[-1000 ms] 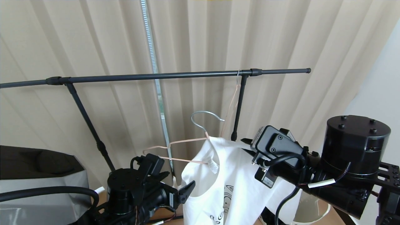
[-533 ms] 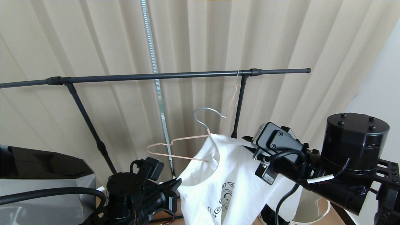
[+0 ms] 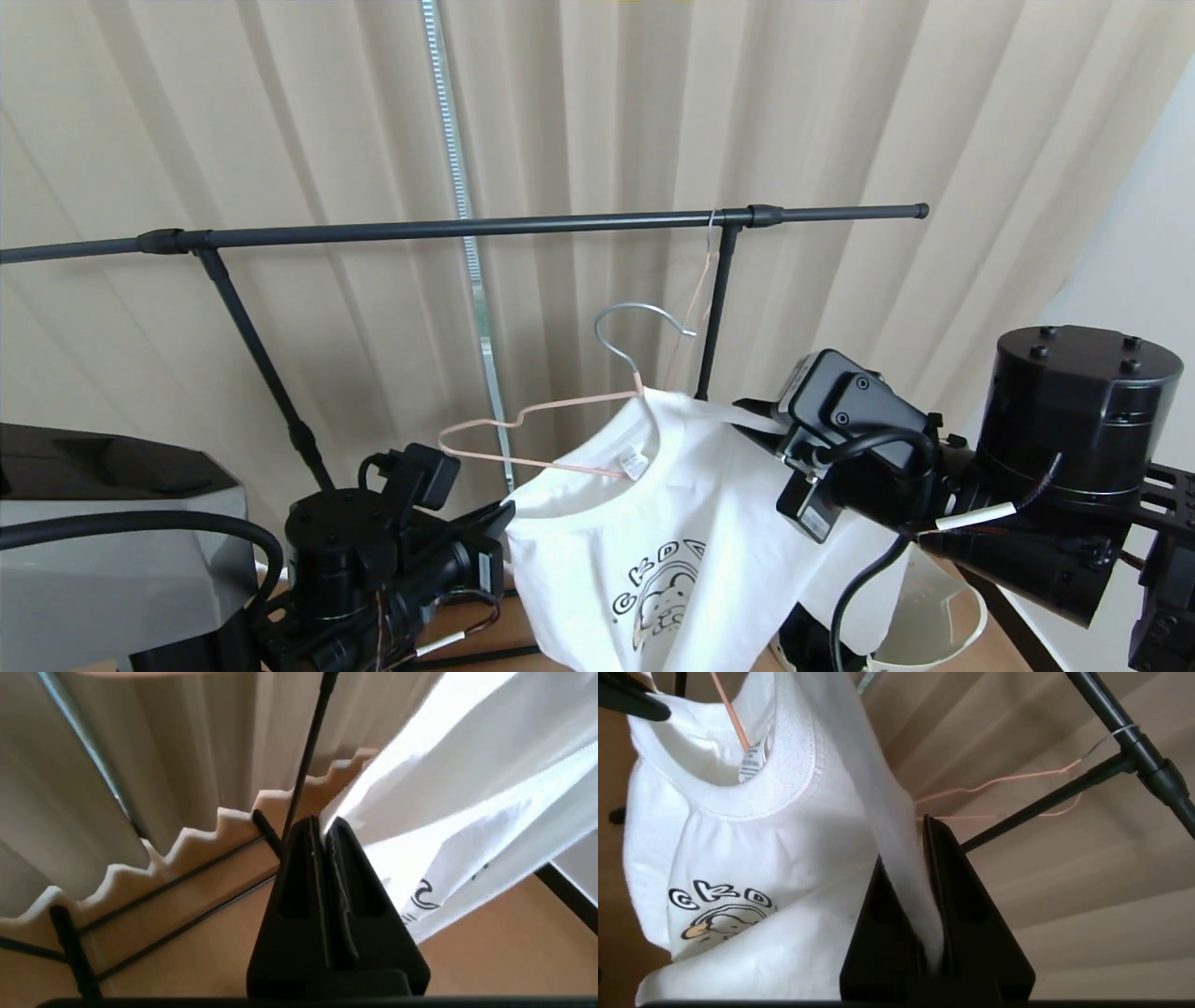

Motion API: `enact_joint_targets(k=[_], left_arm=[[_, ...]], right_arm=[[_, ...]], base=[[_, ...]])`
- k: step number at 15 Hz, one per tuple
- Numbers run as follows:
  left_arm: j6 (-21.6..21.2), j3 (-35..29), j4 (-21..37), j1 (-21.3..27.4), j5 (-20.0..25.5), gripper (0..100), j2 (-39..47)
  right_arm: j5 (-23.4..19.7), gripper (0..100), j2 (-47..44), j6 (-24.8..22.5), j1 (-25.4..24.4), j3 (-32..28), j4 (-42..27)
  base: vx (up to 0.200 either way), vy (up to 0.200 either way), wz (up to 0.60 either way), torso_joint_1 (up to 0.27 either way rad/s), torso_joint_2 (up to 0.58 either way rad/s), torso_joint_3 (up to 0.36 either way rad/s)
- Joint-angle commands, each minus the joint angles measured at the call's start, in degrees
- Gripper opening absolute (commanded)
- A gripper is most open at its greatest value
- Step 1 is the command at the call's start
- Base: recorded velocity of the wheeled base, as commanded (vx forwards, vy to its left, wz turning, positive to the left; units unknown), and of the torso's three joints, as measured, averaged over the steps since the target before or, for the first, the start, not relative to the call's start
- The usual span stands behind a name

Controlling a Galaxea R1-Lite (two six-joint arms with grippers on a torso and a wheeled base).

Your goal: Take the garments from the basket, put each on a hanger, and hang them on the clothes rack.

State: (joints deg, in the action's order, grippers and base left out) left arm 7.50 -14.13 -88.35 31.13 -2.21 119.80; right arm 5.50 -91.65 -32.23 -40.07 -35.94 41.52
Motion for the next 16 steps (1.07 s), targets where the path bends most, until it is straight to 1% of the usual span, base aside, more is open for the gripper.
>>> enact_joint_targets(k=[1, 3, 4, 5, 6, 9, 14, 16], left_arm=[[-0.1, -0.5, -0.1, -1.7, 0.0, 0, -0.9], [-0.9, -0.8, 0.0, -3.0, 0.0, 0, -1.5], [-1.0, -1.2, 0.0, -3.6, 0.0, 0, -2.1], [-1.0, -1.3, 0.0, -4.3, 0.0, 0, -2.4], [-1.0, -1.5, 0.0, -5.0, 0.1, 0, -2.9], [-2.0, -1.6, 0.0, -6.3, 0.2, 0, -3.5], [-2.5, -2.5, 0.0, -8.7, 0.4, 0, -4.7], [-2.5, -2.8, 0.1, -9.8, 0.4, 0, -4.8]], right_arm=[[-1.9, 0, 0.2, 1.4, 0.6, 0.2, -0.2], [-3.5, 0, 0.2, 1.7, 2.3, 0.2, -0.3], [-5.0, 0, 0.1, 1.7, 3.0, 0.3, -0.7], [-6.3, 0, 0.2, 1.6, 3.6, 0.2, -1.6], [-6.7, 0, 0.2, 1.6, 4.6, 0.0, -3.3], [-6.9, 0, 0.0, 1.2, 5.9, -0.1, -4.0], [-6.9, 0, -0.3, -1.3, 7.6, 0.3, -4.1], [-6.9, 0, -0.3, -1.3, 7.9, 0.3, -4.1]], base=[[0.000, 0.000, 0.00, 0.000, 0.00, 0.000], [0.000, 0.000, 0.00, 0.000, 0.00, 0.000], [0.000, 0.000, 0.00, 0.000, 0.00, 0.000], [0.000, 0.000, 0.00, 0.000, 0.00, 0.000], [0.000, 0.000, 0.00, 0.000, 0.00, 0.000], [0.000, 0.000, 0.00, 0.000, 0.00, 0.000], [0.000, 0.000, 0.00, 0.000, 0.00, 0.000], [0.000, 0.000, 0.00, 0.000, 0.00, 0.000]])
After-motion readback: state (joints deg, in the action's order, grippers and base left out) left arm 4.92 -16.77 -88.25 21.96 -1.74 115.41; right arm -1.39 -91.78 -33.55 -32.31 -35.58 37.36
